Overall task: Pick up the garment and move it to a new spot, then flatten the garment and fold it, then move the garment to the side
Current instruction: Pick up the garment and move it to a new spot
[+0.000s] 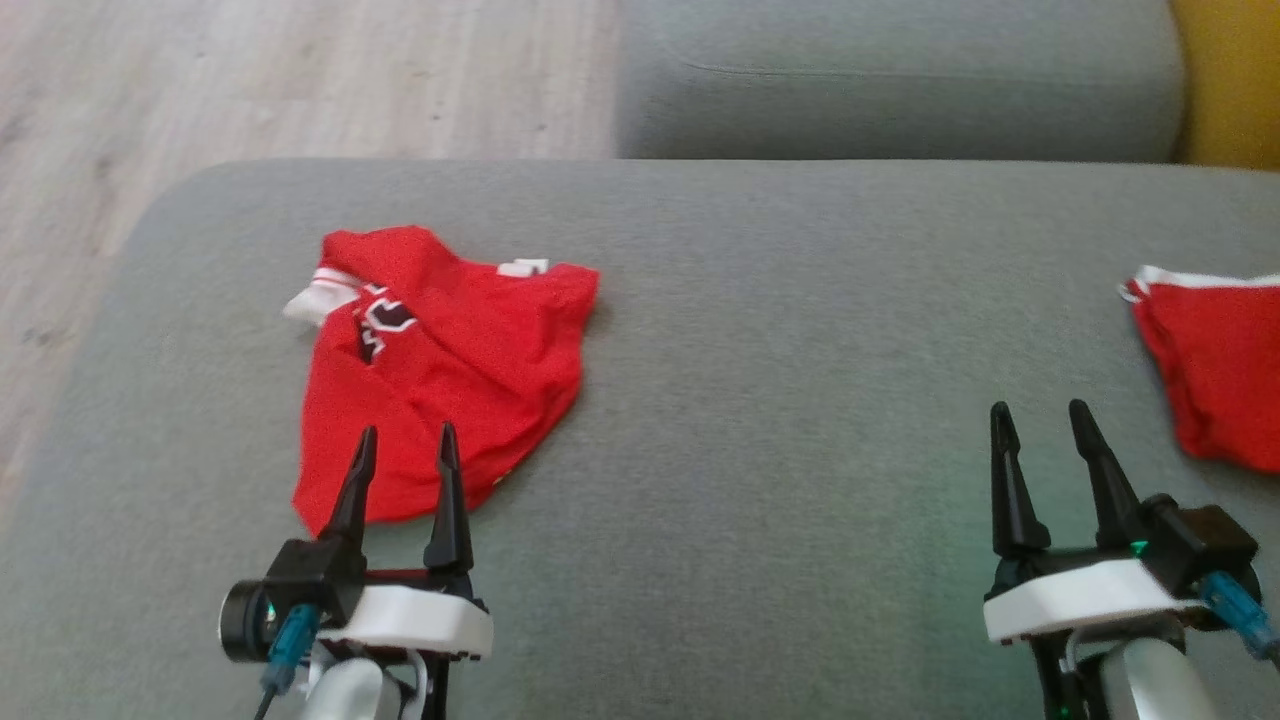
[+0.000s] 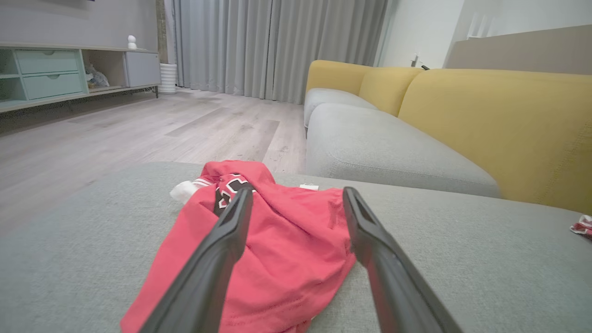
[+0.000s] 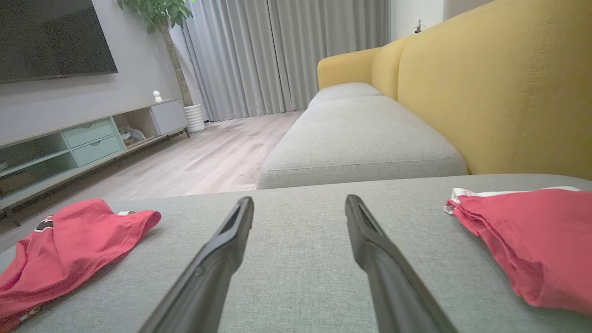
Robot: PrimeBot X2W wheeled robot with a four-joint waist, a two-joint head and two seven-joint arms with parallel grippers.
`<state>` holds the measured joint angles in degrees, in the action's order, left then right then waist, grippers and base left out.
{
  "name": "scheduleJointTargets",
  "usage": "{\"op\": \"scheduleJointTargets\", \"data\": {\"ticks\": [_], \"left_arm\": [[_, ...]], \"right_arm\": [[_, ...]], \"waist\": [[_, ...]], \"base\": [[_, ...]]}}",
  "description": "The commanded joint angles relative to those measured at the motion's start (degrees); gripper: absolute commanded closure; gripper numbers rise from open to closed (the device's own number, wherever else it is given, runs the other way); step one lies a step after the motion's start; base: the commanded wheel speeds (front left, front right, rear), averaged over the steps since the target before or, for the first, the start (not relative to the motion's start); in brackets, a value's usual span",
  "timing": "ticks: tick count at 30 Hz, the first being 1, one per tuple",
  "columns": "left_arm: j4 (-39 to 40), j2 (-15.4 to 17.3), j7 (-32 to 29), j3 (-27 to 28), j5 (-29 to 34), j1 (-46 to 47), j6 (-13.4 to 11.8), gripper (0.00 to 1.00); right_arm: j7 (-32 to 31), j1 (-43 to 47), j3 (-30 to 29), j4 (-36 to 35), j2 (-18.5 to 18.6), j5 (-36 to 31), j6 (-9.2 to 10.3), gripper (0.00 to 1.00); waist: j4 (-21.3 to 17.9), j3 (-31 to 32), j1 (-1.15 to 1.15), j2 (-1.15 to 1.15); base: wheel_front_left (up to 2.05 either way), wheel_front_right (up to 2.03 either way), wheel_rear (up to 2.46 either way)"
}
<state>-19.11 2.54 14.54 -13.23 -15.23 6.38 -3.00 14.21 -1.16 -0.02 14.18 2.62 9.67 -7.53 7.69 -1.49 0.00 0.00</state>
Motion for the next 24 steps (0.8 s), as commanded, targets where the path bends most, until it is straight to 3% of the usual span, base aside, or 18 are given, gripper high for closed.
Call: {"op": "scheduleJointTargets", "data": {"ticks": [1, 14, 24], "left_arm": [[1.6, 0.3, 0.5, 1.5, -0.1, 1.1, -0.2, 0.00], [0.7, 0.3, 0.5, 3.1, 1.3, 0.5, 0.3, 0.00], [-0.1, 0.3, 0.5, 2.6, 1.5, 0.2, 0.7, 0.00]], "right_arm": [[0.8, -0.6, 1.7, -2.2, 0.3, 0.6, 0.04, 0.00], [0.8, 1.5, 7.0, -1.6, 0.3, 1.7, 0.04, 0.00], [0.8, 1.4, 8.6, -1.0, 0.3, 2.5, 0.04, 0.00]], "waist": [[1.7, 0.3, 0.00, 0.00], [13.2, 1.3, 0.00, 0.00], [16.9, 1.2, 0.00, 0.00]], "base": [[0.00, 0.00, 0.00], [0.00, 0.00, 0.00], [0.00, 0.00, 0.00]]}}
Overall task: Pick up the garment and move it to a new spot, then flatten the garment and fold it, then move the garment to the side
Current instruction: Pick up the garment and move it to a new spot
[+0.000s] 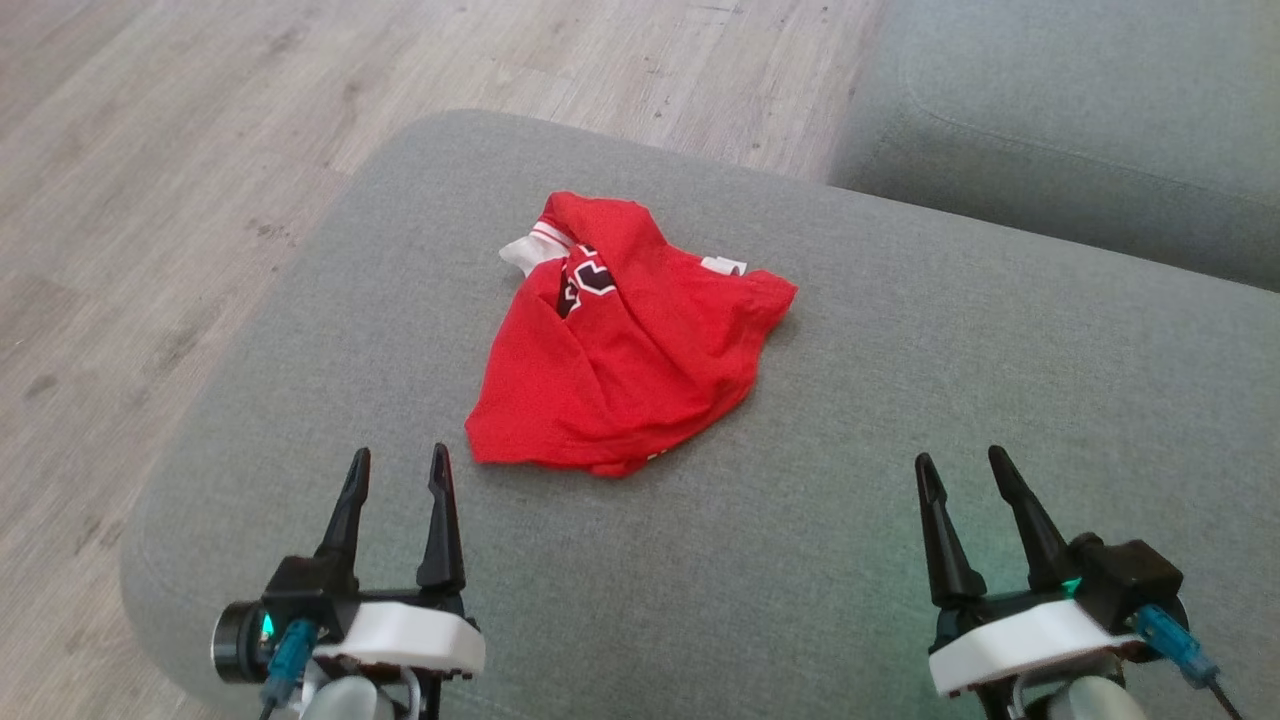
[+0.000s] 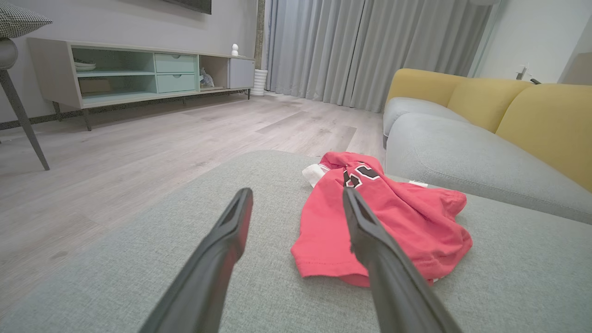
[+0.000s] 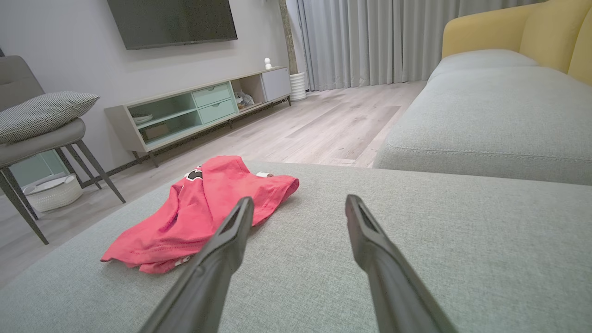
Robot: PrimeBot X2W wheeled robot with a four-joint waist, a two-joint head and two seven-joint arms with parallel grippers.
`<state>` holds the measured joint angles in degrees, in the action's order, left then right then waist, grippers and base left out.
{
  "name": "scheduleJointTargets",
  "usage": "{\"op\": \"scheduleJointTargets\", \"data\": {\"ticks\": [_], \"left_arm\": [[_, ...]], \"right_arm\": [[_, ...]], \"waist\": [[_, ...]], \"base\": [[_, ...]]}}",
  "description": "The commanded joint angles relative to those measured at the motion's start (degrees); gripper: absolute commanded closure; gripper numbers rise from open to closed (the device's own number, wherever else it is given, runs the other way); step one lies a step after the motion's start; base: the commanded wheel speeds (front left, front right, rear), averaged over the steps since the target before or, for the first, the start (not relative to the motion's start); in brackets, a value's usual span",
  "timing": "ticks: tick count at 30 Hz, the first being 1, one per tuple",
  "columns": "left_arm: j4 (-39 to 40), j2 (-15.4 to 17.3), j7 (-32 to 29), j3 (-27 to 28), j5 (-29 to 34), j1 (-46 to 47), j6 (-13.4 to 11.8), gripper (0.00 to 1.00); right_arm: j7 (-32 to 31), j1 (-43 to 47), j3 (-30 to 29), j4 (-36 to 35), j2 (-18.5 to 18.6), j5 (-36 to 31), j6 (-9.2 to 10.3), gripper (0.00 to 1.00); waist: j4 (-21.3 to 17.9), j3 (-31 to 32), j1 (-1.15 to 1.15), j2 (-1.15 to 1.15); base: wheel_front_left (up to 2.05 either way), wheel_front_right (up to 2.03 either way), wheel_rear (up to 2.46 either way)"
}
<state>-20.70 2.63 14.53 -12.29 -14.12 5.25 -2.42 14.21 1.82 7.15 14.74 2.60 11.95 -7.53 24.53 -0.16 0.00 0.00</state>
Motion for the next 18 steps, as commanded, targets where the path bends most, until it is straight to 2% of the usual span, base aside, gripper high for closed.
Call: {"op": "scheduleJointTargets", "data": {"ticks": [1, 8, 11, 12, 15, 18], "left_arm": [[1.5, 0.2, 0.5, 1.7, 0.4, 1.3, 0.1, 0.00], [0.0, 0.3, 0.5, 1.0, 2.0, 3.5, 1.3, 0.00], [-3.8, 0.6, 0.2, -0.8, 2.9, 6.1, 3.6, 0.00], [-3.8, 0.6, 0.2, -0.8, 2.9, 6.1, 3.6, 0.00], [-8.3, 1.5, -3.1, -4.3, 4.3, 10.0, 6.7, 0.00], [-12.1, 2.3, -7.4, -8.1, 5.1, 13.7, 8.7, 0.00]], "right_arm": [[0.8, -1.7, 1.5, -1.5, 0.3, 0.2, 0.04, 0.00], [0.8, -2.7, 0.9, -1.4, 0.3, -0.4, 0.04, 0.00], [0.8, -3.2, 0.4, -1.6, 0.3, -1.1, 0.04, 0.00], [0.8, -3.2, 0.4, -1.6, 0.3, -1.1, 0.04, 0.00], [0.8, -3.8, 0.0, -1.6, 0.3, -1.7, 0.04, 0.00], [0.8, -4.5, -0.4, -1.8, 0.3, -2.2, 0.04, 0.00]], "waist": [[0.0, -0.2, 0.00, 0.00], [-1.2, -2.5, 0.00, 0.00], [-1.8, -4.2, 0.00, 0.00], [-1.8, -4.2, 0.00, 0.00], [-2.5, -5.9, 0.00, 0.00], [-3.2, -7.5, 0.00, 0.00]], "base": [[0.00, 0.00, 0.00], [0.00, 0.00, 0.00], [0.00, 0.00, 0.00], [0.00, 0.00, 0.00], [0.00, 0.00, 0.00], [0.00, 0.00, 0.00]]}}
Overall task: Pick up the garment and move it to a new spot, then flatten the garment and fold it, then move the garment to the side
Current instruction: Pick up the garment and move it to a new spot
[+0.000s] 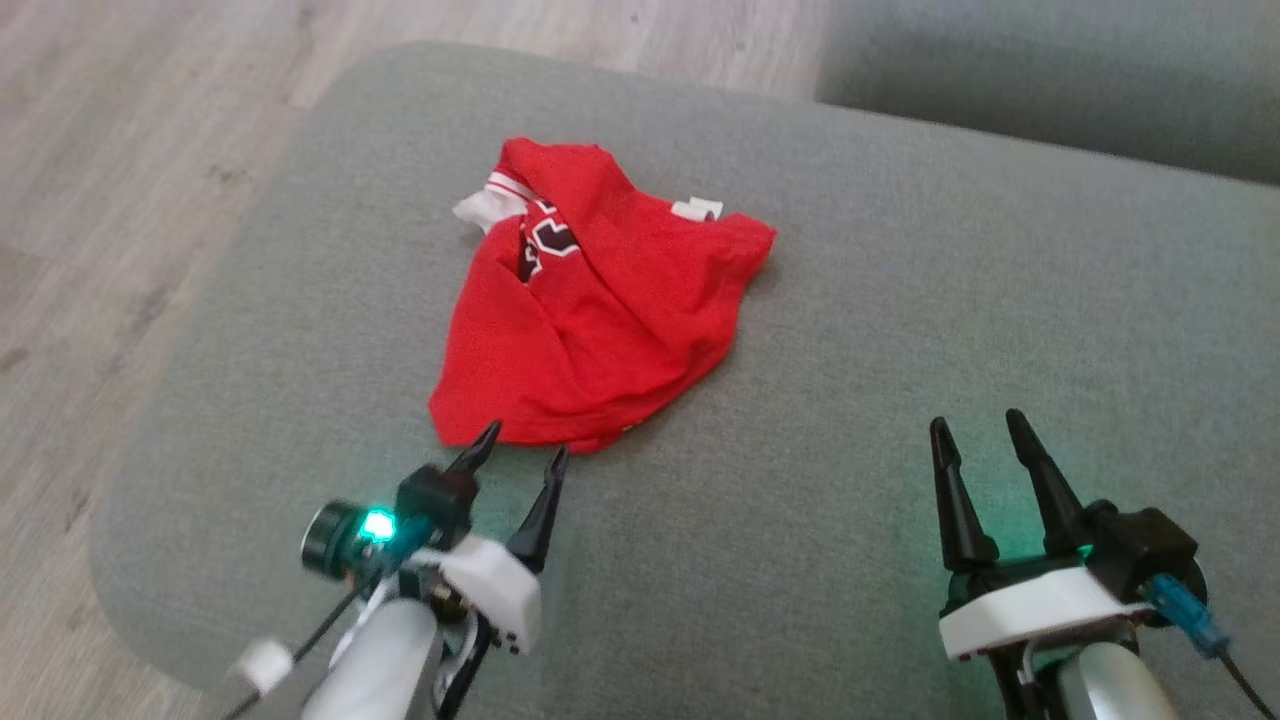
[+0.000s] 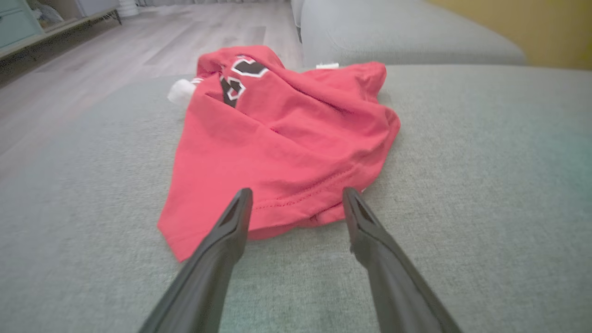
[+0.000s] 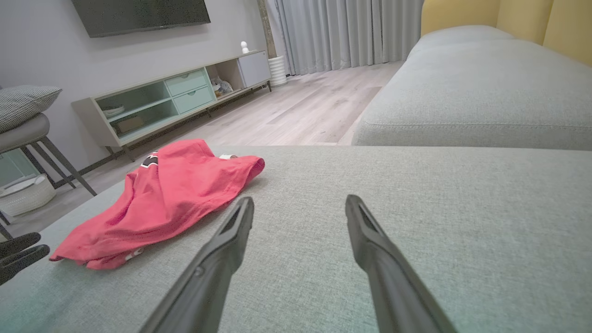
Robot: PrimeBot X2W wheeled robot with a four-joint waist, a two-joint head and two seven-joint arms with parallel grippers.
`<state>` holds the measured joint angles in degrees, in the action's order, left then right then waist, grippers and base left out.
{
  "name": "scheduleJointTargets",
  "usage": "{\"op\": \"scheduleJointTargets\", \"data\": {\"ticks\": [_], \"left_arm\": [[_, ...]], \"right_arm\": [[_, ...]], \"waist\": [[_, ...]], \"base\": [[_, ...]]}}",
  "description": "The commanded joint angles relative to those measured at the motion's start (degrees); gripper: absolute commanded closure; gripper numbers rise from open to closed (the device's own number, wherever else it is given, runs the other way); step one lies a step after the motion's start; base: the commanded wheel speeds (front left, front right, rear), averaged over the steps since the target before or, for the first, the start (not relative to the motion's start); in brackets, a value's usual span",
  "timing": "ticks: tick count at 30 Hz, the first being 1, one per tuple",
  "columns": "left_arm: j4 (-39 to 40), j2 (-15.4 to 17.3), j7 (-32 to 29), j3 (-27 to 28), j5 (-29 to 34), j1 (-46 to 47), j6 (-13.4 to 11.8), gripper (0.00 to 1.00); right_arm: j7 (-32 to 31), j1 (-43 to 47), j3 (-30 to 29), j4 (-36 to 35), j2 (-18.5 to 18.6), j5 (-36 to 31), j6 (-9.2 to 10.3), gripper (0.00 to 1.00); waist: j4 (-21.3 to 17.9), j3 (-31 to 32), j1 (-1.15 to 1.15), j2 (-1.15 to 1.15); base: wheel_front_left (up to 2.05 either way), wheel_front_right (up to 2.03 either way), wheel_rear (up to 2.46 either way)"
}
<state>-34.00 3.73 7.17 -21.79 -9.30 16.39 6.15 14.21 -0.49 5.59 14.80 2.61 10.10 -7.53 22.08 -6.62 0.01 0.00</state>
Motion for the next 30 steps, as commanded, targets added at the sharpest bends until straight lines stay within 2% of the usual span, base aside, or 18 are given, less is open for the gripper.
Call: {"op": "scheduleJointTargets", "data": {"ticks": [1, 6, 9, 14, 15, 16, 23, 30], "left_arm": [[0.2, 1.5, -1.0, 0.4, 0.4, 3.7, 0.5, 0.00], [-4.6, 2.8, -3.0, -2.8, 0.8, 8.4, 1.1, 0.00], [-8.6, 3.5, -3.1, -3.4, 2.3, 11.3, -0.2, 0.00], [-12.3, 3.0, -1.5, -3.4, 1.7, 13.4, -0.5, 0.00], [-13.0, 3.0, -1.2, -3.5, 1.5, 13.7, -0.4, 0.34], [-13.4, 2.9, -0.7, -3.6, 1.4, 14.0, -0.2, 1.00], [-12.6, 3.0, 2.3, -3.7, -1.2, 14.8, 0.7, 1.00], [-2.7, 3.8, 0.1, -4.4, -7.6, 14.7, 1.3, 1.00]], "right_arm": [[0.8, -2.5, 1.2, -1.9, 0.3, -0.5, 0.04, 0.00], [0.8, -3.7, 1.1, -1.9, 0.3, -1.1, 0.04, 0.00], [0.8, -4.3, 1.0, -1.7, 0.3, -1.4, 0.04, 0.00], [0.8, -4.7, 0.8, -1.5, 0.3, -1.5, 0.04, 0.00], [0.8, -4.7, 0.8, -1.4, 0.3, -1.5, 0.04, 0.00], [0.8, -4.8, 0.9, -1.3, 0.3, -1.5, 0.04, 0.00], [0.8, -4.4, 1.1, -0.4, 0.3, -0.5, 0.04, 0.00], [0.8, -3.5, 1.9, 0.0, 0.3, 1.6, 0.04, 0.00]], "waist": [[-1.0, -1.6, -0.01, 0.00], [-2.5, -3.7, -0.01, 0.00], [-3.6, -4.9, -0.01, 0.00], [-4.7, -5.4, -0.01, 0.00], [-4.9, -5.4, -0.01, 0.00], [-5.1, -5.3, -0.01, 0.00], [-6.0, -2.8, -0.01, 0.00], [-7.7, 1.8, -0.01, 0.00]], "base": [[0.00, 0.00, 0.00], [0.00, 0.00, 0.00], [0.00, 0.00, 0.00], [0.00, 0.00, 0.00], [0.00, 0.00, 0.00], [0.00, 0.00, 0.00], [0.00, 0.00, 0.00], [0.00, 0.00, 0.00]]}}
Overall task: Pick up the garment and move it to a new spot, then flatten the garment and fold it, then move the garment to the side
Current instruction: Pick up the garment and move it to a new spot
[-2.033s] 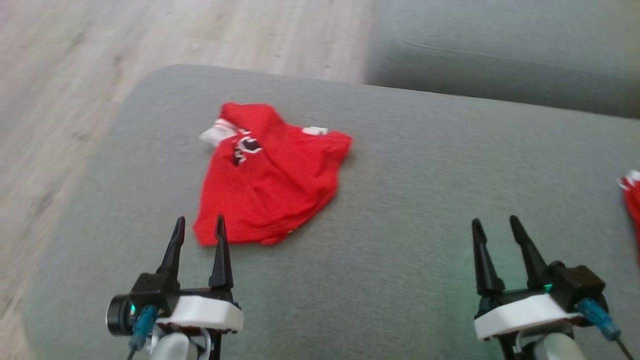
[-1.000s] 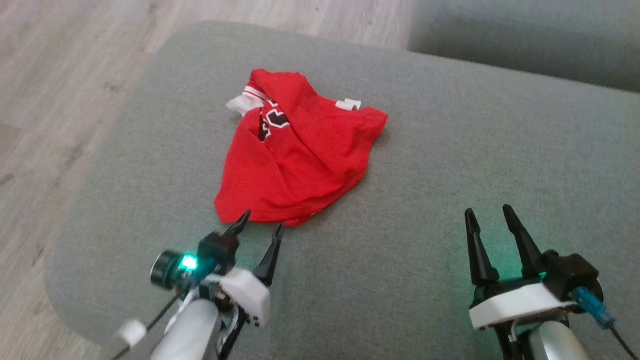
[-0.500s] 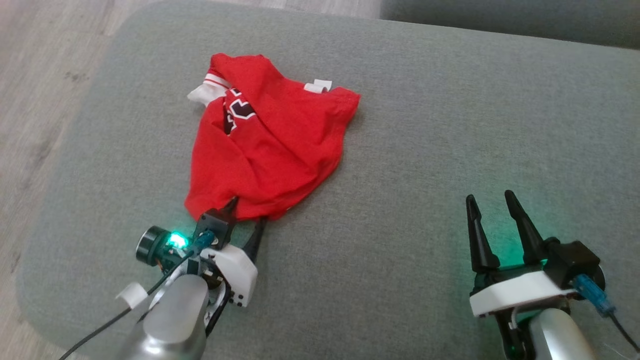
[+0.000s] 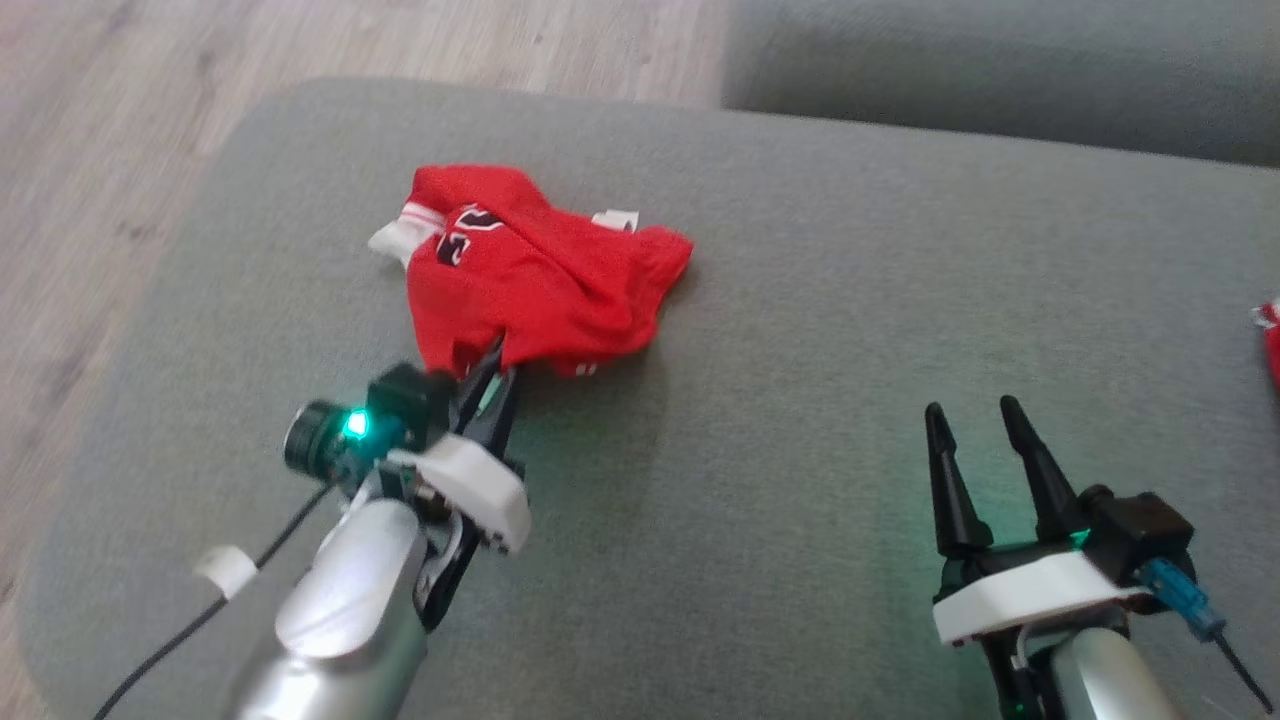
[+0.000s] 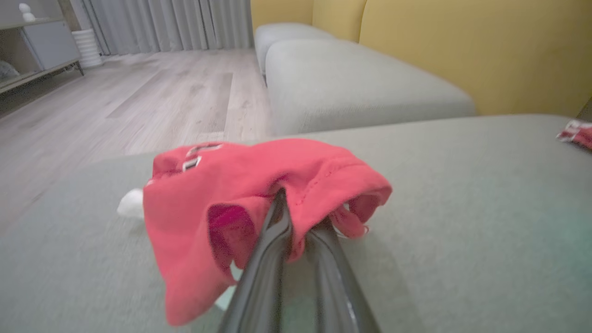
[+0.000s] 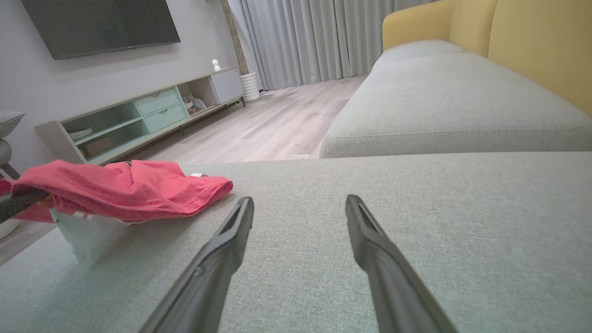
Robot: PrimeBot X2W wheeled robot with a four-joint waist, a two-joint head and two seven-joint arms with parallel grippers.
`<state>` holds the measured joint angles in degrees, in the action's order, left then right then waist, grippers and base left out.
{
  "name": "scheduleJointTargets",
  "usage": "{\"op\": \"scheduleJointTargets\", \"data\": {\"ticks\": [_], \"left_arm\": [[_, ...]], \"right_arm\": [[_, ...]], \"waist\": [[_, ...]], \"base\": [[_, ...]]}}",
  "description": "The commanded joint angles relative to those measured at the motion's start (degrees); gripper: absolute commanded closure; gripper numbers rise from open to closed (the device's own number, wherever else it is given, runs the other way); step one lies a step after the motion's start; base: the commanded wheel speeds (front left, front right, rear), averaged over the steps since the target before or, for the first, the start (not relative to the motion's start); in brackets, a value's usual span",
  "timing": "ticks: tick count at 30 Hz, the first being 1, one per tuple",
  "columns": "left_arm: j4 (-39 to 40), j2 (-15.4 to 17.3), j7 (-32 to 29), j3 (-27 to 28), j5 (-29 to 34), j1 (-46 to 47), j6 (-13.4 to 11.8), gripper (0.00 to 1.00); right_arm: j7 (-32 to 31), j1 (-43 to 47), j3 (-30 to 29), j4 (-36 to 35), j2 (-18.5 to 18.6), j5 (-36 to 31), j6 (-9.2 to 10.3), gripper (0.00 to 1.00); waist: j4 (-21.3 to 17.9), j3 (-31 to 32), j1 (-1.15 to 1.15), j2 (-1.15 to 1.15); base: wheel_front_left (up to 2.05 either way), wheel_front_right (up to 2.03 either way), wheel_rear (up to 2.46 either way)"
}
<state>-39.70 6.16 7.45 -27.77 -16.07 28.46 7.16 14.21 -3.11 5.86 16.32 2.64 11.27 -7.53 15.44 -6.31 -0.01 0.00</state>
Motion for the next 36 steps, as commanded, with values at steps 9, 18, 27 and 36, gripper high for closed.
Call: {"op": "scheduleJointTargets", "data": {"ticks": [9, 18, 27, 36], "left_arm": [[17.1, 0.8, -6.3, -1.4, -2.1, 3.8, -0.3, 1.00], [17.5, -2.7, -8.2, -7.5, -1.9, 8.1, -1.4, 1.00], [13.2, -3.3, -4.9, -20.5, -12.2, 13.0, -3.6, 0.00], [10.1, -3.3, 1.3, -25.1, -18.0, 15.3, -7.9, 0.00]], "right_arm": [[0.8, -0.9, 3.1, -2.2, 0.2, 2.2, 0.04, 0.00], [0.8, -3.2, 4.0, -3.5, 0.2, 2.6, 0.04, 0.00], [0.8, -5.1, 4.5, -3.6, 0.2, 2.9, 0.04, 0.00], [0.8, -4.7, 3.4, -3.5, 0.2, 2.6, 0.04, 0.00]], "waist": [[-7.5, 2.8, 0.01, 0.00], [-17.8, -1.3, 0.01, 0.00], [-23.5, -4.8, 0.01, 0.00], [-19.4, -3.1, 0.01, 0.00]], "base": [[0.00, 0.00, 0.00], [0.00, 0.00, 0.00], [0.00, 0.00, 0.00], [0.00, 0.00, 0.00]]}}
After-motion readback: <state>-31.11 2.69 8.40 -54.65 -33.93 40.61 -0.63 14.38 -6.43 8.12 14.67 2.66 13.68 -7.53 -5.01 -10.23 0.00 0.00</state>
